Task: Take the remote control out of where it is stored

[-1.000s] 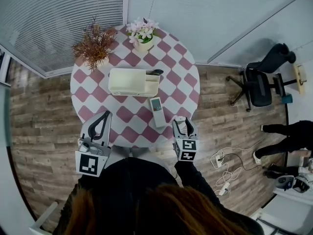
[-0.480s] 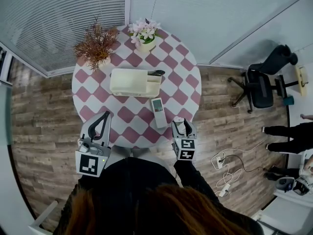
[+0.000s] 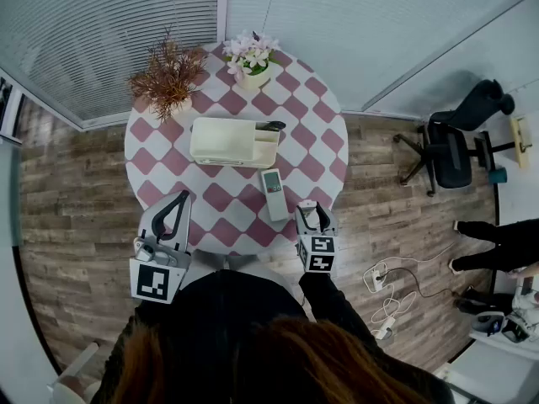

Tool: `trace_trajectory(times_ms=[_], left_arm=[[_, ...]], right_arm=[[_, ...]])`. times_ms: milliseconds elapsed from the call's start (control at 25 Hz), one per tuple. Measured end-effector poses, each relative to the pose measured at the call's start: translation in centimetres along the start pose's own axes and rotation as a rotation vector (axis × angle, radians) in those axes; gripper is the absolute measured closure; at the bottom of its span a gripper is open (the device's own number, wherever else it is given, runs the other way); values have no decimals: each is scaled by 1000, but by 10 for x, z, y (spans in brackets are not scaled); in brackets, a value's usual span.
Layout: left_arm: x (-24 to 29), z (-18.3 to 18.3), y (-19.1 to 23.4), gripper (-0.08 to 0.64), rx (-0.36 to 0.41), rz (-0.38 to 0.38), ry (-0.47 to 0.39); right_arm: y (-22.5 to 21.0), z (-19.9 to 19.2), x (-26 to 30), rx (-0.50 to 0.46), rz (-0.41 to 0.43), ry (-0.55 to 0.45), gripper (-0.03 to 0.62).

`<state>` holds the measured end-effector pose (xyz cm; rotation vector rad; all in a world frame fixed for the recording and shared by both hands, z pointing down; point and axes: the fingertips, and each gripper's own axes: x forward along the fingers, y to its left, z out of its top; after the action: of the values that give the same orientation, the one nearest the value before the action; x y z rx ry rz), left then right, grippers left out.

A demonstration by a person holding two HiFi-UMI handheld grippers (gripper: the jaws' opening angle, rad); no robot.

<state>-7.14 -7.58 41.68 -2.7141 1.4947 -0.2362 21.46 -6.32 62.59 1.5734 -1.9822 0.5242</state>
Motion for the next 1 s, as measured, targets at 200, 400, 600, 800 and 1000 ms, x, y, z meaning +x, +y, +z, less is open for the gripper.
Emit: trace_trajectory(times_ms=[200, 400, 600, 800, 1000], left_arm=[[0, -1, -1, 554, -2, 0, 5], [-1, -1, 0, 554, -4, 7, 4], [-4, -2, 2, 554, -5, 20, 12], [-7, -1, 3, 554, -1, 29, 2], [-8, -1, 3, 554, -6, 37, 6]], right_arm=[[1, 3, 9, -17, 17, 6, 362], [0, 5, 23, -17, 30, 16, 362], [-7, 7, 40, 5, 38, 33, 364], [-8, 6, 54, 13, 42, 44, 365], [-7, 4, 68, 5, 47, 62, 365]])
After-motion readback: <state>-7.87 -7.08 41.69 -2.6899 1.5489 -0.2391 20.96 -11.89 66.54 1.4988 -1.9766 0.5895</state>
